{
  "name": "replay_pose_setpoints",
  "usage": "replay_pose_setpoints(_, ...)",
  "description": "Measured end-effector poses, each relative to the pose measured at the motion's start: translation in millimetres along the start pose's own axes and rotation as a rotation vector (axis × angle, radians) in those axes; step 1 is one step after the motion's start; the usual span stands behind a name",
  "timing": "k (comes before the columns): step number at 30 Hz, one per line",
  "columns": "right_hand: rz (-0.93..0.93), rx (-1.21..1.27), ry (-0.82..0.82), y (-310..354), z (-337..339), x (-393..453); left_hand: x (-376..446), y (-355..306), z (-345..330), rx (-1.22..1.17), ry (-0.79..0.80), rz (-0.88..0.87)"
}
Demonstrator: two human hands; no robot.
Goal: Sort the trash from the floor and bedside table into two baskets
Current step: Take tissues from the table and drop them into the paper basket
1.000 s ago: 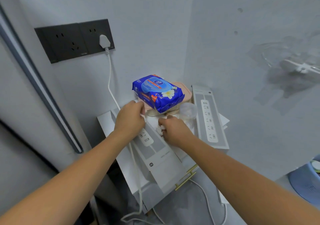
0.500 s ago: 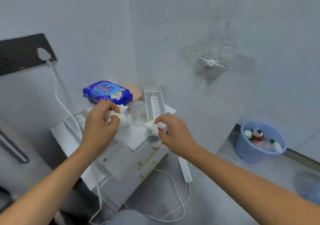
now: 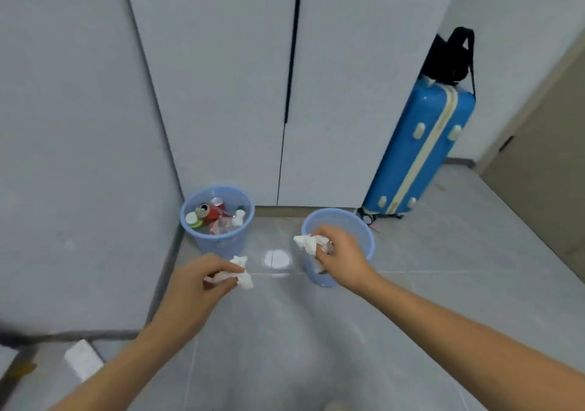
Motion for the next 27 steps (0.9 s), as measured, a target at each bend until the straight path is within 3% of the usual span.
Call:
replay_pose_setpoints(6,-0.222,0.030,-0.060,-183.6,22.0,55.4,141.4,20.4,-179.4,-0.010,0.115,0.043)
replay_pose_setpoints(11,-0.297,-0.051,-0.113,-239.2,2.2,114.4,227.3,63.7,-258.2,0.047,0.165,0.149)
replay_pose_setpoints(14,-0.328,-0.083,-0.053,-251.8,-20.8,140.4,254.0,89.8,-279.1,0.051,0.242,0.208)
replay_pose_setpoints(18,-0.372,-0.233,0.120,-244.2,-39.5,145.6,256.3,101.4,-274.2,0.125,0.327,0.156)
replay_pose_setpoints(21,-0.370,-0.327,0.127,-211.6,-39.9,135.1,233.3,92.4,-241.7,0.094,0.333,0.098)
replay_pose_setpoints(27,-0.097,-0.242,0.088,-49.9,-60.2,113.5,125.9,65.3,-100.5,0.109,0.124,0.060)
Point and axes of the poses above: each hand's wrist, its own x-axis towards the middle knuckle, its own z-axis out of the back of the hand, y = z × x, the point moved 2 cm from there along x, towards the middle knuckle, and after that the axes turned 4 degrees about y, right-handed, at the moved point
